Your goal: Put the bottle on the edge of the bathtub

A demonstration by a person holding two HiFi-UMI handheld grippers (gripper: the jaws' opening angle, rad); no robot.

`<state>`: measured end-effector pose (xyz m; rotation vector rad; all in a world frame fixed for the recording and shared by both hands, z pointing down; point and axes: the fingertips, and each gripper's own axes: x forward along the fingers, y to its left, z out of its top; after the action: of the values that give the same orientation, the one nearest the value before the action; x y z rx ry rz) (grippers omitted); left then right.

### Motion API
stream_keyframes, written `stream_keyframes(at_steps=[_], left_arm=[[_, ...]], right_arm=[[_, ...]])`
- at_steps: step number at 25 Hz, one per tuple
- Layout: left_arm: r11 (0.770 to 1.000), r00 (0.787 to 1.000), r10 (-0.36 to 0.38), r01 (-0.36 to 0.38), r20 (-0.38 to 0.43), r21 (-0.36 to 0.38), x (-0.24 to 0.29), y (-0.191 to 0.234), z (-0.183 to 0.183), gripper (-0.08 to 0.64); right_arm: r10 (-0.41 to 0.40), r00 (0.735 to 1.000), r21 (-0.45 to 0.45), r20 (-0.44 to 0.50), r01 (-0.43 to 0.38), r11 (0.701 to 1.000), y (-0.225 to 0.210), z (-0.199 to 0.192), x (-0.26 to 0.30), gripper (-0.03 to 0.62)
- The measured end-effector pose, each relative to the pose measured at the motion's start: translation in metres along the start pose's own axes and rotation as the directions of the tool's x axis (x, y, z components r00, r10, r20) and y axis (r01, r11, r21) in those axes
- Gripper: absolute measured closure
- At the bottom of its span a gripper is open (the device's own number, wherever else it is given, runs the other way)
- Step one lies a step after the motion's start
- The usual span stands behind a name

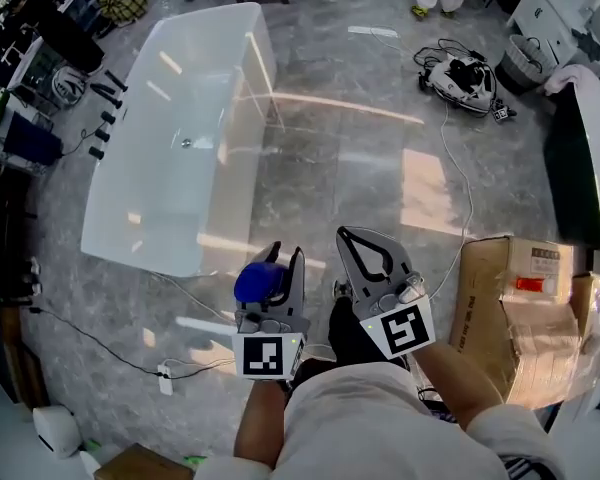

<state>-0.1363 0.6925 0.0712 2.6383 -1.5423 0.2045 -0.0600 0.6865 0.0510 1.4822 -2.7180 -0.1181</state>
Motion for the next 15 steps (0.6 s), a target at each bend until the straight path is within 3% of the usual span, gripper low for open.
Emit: stream_keyframes(at_steps=[5, 15], left_arm=[[0.999, 1.000, -0.008, 0.009, -0.022, 0.037, 0.064, -0.003, 0.006, 0.440], [0.997, 0.998, -0.061, 0.062, -0.025, 0.053, 0.151, 0.012, 0.021, 0.440]], right_arm=[[-0.019, 0.999, -0.001, 0.043, 0.019, 1.000, -0.064, 0.000, 0.027, 0.589], [-0.054, 0.998, -0.015, 0.028, 0.054, 0.998, -0.131, -0.010, 0.074, 0.589]])
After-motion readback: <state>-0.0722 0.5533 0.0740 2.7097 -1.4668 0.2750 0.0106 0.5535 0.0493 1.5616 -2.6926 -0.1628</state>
